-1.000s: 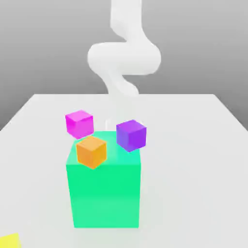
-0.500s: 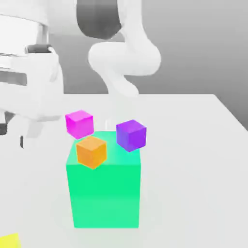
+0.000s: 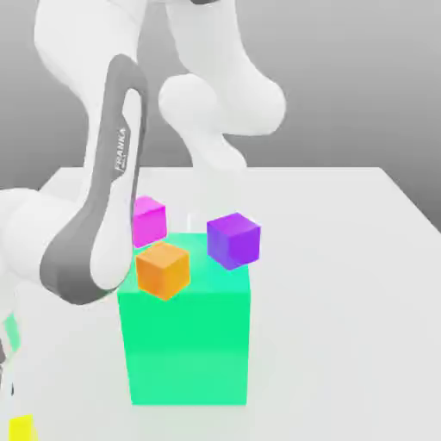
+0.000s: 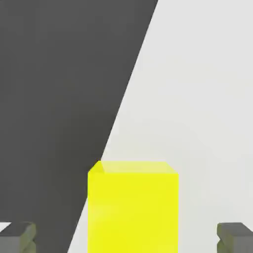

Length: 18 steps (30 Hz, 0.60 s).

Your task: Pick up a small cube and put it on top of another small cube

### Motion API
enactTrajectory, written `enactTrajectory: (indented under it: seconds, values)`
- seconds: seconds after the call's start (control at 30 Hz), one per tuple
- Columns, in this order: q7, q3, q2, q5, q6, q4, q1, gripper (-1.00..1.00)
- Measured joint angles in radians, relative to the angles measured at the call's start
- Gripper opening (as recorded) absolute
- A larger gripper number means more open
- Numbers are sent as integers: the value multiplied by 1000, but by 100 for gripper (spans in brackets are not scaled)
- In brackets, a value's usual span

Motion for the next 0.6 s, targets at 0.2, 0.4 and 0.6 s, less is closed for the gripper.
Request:
enactTrajectory:
  seconds: [0.2,0.4,0.6]
  values:
    - [-2,2,15,3,12,3,-2,-100]
    - [-7,-5,-147,-12,-103,-22,15,-100]
    - [-132,48,-363,-60,-216,-103,59,-100]
